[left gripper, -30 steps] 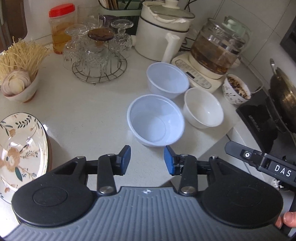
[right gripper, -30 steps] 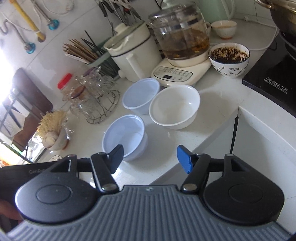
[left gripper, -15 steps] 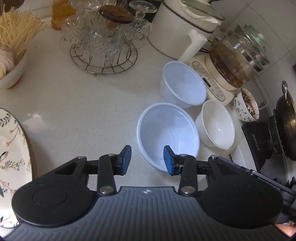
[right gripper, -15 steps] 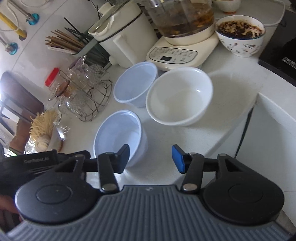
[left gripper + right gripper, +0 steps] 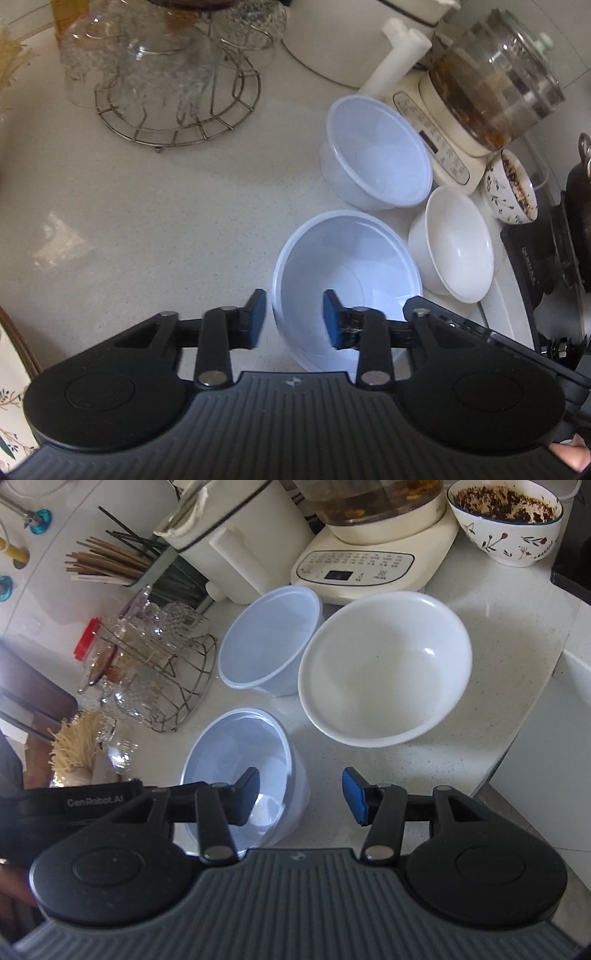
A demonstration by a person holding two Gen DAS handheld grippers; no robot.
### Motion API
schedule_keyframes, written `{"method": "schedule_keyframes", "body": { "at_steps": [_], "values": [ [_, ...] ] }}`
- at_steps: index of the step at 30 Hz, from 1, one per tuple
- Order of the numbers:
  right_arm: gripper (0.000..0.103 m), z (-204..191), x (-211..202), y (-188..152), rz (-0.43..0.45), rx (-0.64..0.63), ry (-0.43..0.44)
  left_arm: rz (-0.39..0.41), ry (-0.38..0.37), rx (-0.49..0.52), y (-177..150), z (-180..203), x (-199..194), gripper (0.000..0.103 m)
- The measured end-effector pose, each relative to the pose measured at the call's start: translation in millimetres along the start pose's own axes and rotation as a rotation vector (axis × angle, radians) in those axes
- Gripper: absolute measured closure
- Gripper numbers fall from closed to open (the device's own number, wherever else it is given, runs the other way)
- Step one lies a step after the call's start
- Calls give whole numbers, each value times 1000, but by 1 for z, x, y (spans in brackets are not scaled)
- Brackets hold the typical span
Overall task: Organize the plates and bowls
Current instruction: 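Close the left tool on the plastic bowl rim while the right tool grips it, then lift the plastic bowl with both tools, shift it toward the plates, open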
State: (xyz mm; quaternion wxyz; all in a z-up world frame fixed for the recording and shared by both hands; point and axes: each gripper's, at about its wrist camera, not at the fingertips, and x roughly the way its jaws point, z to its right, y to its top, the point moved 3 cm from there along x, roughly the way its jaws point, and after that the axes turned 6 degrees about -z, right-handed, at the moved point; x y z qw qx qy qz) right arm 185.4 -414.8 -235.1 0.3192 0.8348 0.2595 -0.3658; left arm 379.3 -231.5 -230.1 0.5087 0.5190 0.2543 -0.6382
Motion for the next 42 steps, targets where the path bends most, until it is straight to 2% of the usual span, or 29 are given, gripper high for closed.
{"method": "schedule_keyframes", "body": {
  "at_steps": [2, 6, 7, 9, 11, 13, 25, 37, 42],
  "values": [
    [51, -1, 2, 0, 3, -7, 5, 1, 24, -3, 0, 0, 2, 79],
    [54, 0, 5, -2, -3, -2, 13, 11, 27, -10, -1, -2, 1, 88],
    [59, 0, 6, -2, -8, -2, 12, 7, 37, -5, -2, -1, 1, 92],
    [67, 1, 9, -3, -24, -4, 7, 4, 43, 1, -2, 2, 0, 94],
    [80, 0, 12, -3, -41, -13, -8, 9, 54, 13, -3, 5, -2, 96],
    [85, 0, 13, -3, -53, -34, -11, 13, 45, 16, -5, 8, -4, 96],
    [86, -17, 3, 1, -51, -101, 28, 81, 48, -25, -13, 2, -30, 97],
    [86, -64, 26, 3, -119, -235, 76, 132, 70, -163, -22, -45, -57, 97],
    [86, -76, 40, 2, -153, -271, 67, 127, 79, -192, -23, -61, -57, 96]
  ]
}}
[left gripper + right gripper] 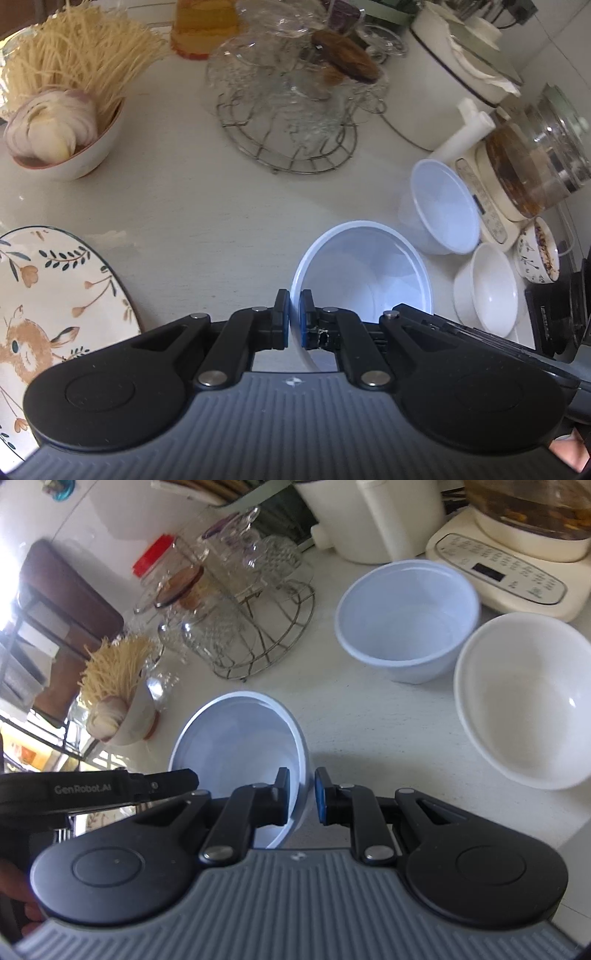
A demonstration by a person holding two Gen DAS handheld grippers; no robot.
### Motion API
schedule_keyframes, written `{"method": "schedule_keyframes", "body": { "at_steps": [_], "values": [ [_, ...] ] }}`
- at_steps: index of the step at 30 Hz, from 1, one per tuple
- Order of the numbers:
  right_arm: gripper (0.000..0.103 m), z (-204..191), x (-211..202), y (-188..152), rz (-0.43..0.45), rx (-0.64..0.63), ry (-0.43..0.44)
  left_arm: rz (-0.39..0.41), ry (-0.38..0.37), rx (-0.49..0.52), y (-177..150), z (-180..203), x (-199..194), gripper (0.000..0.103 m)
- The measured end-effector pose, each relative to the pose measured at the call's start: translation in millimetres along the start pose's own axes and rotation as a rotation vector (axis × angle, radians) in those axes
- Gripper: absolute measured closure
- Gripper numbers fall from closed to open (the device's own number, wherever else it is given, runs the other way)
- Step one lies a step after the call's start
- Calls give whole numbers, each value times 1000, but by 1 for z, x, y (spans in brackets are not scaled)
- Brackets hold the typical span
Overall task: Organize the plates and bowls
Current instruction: 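Lift the plastic bowl with both tools, shift it toward the plates, open, then withdraw both tools and move toward the plastic bowl by the kettle base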
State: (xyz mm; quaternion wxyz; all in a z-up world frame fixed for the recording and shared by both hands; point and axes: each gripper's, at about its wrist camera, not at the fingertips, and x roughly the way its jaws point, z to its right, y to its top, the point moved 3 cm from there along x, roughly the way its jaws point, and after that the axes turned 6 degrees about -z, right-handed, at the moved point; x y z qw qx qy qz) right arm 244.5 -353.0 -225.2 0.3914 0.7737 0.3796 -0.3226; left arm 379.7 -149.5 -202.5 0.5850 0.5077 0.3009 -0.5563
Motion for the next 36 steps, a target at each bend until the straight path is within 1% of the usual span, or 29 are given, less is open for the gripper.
{"method": "schedule_keyframes", "body": {
  "at_steps": [3, 10, 13, 21, 22, 24, 25, 26, 27, 30, 34, 36],
  "values": [
    [86, -3, 8, 2, -28, -12, -4, -5, 13, 0, 2, -6, 2, 96],
    [84, -6, 21, 5, -77, -28, -16, -36, 7, 12, 5, -13, 10, 96],
    [84, -7, 23, 5, -83, -35, -19, -49, 5, 10, 5, -17, 14, 96],
    [83, -7, 27, 9, -83, 4, -9, -61, -3, -12, 7, -24, 16, 95],
    [83, -8, 26, 9, -79, 3, -13, -68, 3, -16, 7, -24, 17, 90],
    [79, -9, 25, 10, -69, 6, -28, -78, 8, -20, 7, -28, 16, 76],
    [69, -9, 23, 10, -61, 9, -34, -82, 20, -12, 7, -29, 15, 63],
    [62, -8, 20, 10, -48, 14, -38, -71, 26, 1, 6, -28, 13, 61],
    [61, -7, 16, 11, -35, 22, -41, -55, 27, 11, 6, -28, 9, 61],
    [60, -6, 5, 11, 6, 38, -61, -25, 23, 32, 5, -25, -1, 61],
    [60, -8, -14, 10, 65, 18, -81, 41, 42, 83, 3, -15, -20, 61],
    [60, -9, -24, 10, 96, 1, -83, 76, 38, 96, 1, -8, -32, 61]
  ]
}}
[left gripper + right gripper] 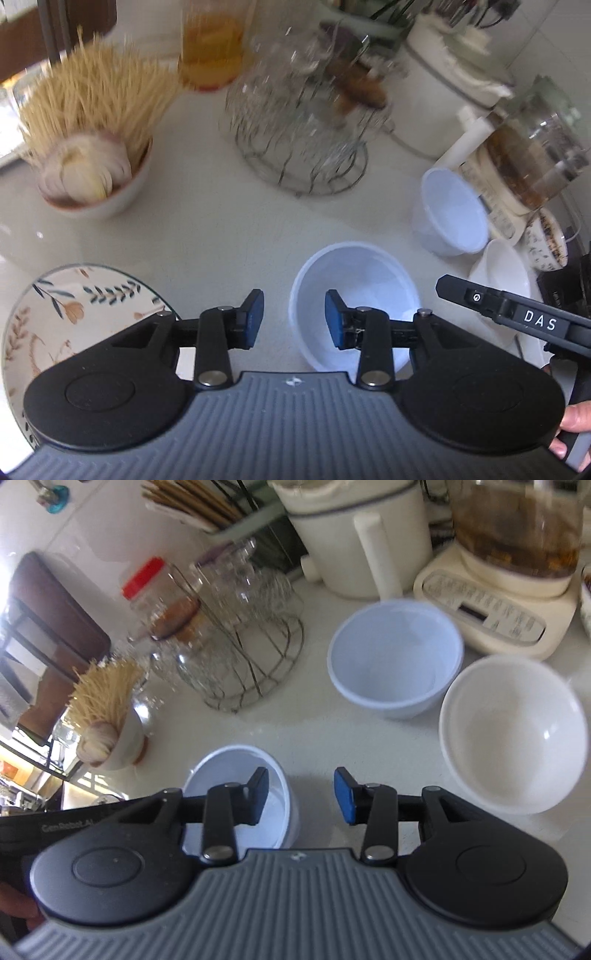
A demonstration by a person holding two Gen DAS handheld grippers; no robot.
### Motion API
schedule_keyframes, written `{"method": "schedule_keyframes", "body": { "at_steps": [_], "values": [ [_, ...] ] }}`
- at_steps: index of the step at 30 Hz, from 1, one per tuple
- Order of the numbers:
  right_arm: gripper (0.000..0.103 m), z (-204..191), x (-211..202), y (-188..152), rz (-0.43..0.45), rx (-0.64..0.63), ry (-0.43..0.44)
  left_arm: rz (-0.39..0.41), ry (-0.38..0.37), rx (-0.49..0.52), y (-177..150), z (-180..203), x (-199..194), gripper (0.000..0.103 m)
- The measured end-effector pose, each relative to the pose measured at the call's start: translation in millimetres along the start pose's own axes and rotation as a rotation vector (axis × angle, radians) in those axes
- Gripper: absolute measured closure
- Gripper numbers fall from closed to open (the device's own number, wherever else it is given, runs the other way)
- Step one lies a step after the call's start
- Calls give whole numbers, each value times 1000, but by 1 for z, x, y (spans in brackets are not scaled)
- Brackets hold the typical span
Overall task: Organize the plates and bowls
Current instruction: 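Withdraw both tools and move toward the plastic bowl by the kettle base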
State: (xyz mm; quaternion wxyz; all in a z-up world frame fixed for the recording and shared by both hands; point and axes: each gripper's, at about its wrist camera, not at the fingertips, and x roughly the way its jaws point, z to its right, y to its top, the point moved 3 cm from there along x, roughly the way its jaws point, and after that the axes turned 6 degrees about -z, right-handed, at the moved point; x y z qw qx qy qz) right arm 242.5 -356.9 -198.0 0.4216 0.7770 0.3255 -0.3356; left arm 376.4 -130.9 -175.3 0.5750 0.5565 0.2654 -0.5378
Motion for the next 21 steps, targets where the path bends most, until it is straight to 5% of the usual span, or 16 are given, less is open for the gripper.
{"method": "schedule_keyframes", "body": {
  "at_steps": [8, 21],
  "values": [
    [60, -9, -54, 2, 134, -137, -7, 124, 7, 61, -10, 40, -42, 61],
    [60, -8, -126, -44, 230, -220, 7, 251, 54, 53, -79, 78, -109, 61]
  ]
}}
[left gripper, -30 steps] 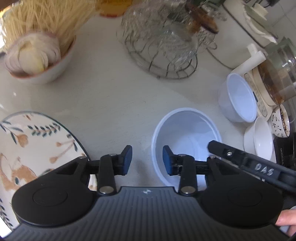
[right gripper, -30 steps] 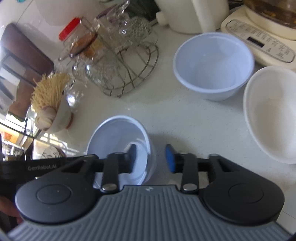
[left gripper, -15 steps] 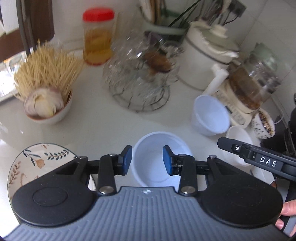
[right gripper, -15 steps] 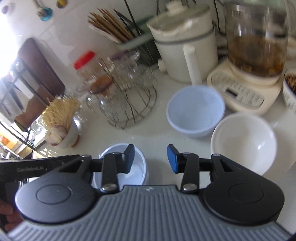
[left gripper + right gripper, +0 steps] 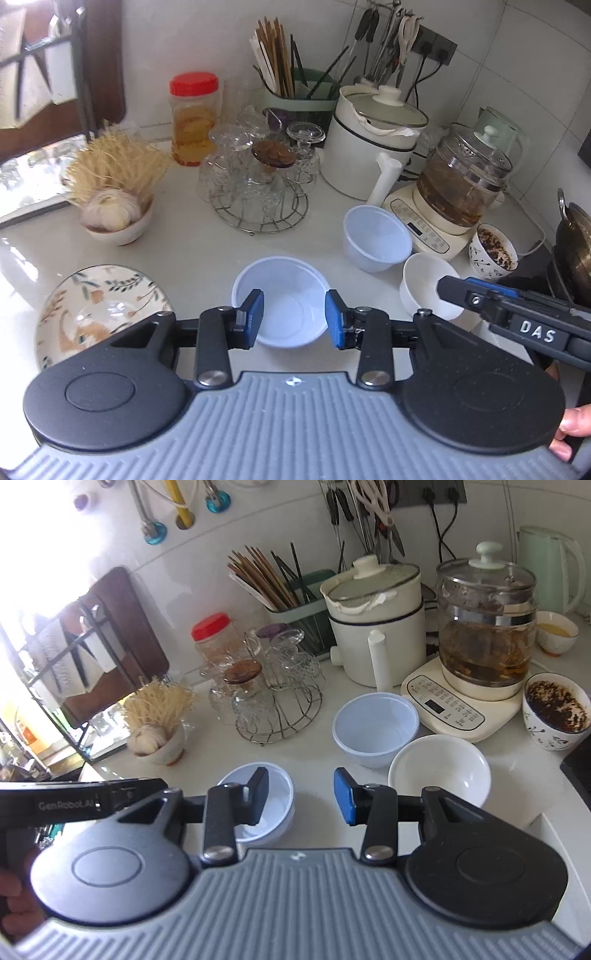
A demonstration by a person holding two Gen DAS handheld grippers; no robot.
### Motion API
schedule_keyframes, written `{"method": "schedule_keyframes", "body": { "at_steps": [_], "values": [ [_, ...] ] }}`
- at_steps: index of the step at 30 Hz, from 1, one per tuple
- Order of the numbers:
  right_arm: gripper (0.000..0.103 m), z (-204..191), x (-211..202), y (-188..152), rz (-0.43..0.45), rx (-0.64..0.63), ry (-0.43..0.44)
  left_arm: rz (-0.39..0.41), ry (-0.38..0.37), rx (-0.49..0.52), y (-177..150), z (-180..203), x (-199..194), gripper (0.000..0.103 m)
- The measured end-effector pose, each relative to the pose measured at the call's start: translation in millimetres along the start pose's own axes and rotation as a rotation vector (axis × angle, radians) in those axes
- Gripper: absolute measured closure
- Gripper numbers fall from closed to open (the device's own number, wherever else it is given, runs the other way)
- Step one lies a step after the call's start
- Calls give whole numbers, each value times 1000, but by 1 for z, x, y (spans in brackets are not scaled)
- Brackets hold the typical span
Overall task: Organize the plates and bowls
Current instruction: 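Withdraw both tools and move toward the plastic bowl by the kettle base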
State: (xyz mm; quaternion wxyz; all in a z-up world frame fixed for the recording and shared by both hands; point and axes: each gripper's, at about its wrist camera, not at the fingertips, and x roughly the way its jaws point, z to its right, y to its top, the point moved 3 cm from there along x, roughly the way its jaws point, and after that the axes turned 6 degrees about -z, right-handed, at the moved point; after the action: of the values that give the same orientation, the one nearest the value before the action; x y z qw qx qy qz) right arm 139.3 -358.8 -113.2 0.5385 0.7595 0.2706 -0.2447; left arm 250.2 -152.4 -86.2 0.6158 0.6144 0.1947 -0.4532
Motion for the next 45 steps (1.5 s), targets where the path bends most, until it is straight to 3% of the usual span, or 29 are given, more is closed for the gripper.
{"method": "schedule_keyframes", "body": {
  "at_steps": [7, 11, 20, 36, 45],
  "values": [
    [60, -3, -32, -19, 36, -27, -12, 24, 1, -28, -25, 13, -28, 61],
    [60, -4, -48, -25, 43, -28, -16, 27, 7, 6, -33, 20, -39, 61],
    [60, -18, -72, -30, 82, 4, -34, 51, -53, 50, -27, 21, -55, 61],
    [60, -39, -66, -31, 82, 105, -153, 43, -170, 138, 6, -7, -40, 61],
    [60, -32, -61, -31, 84, 187, -220, -13, -232, 138, 20, -6, -11, 61]
  ]
}}
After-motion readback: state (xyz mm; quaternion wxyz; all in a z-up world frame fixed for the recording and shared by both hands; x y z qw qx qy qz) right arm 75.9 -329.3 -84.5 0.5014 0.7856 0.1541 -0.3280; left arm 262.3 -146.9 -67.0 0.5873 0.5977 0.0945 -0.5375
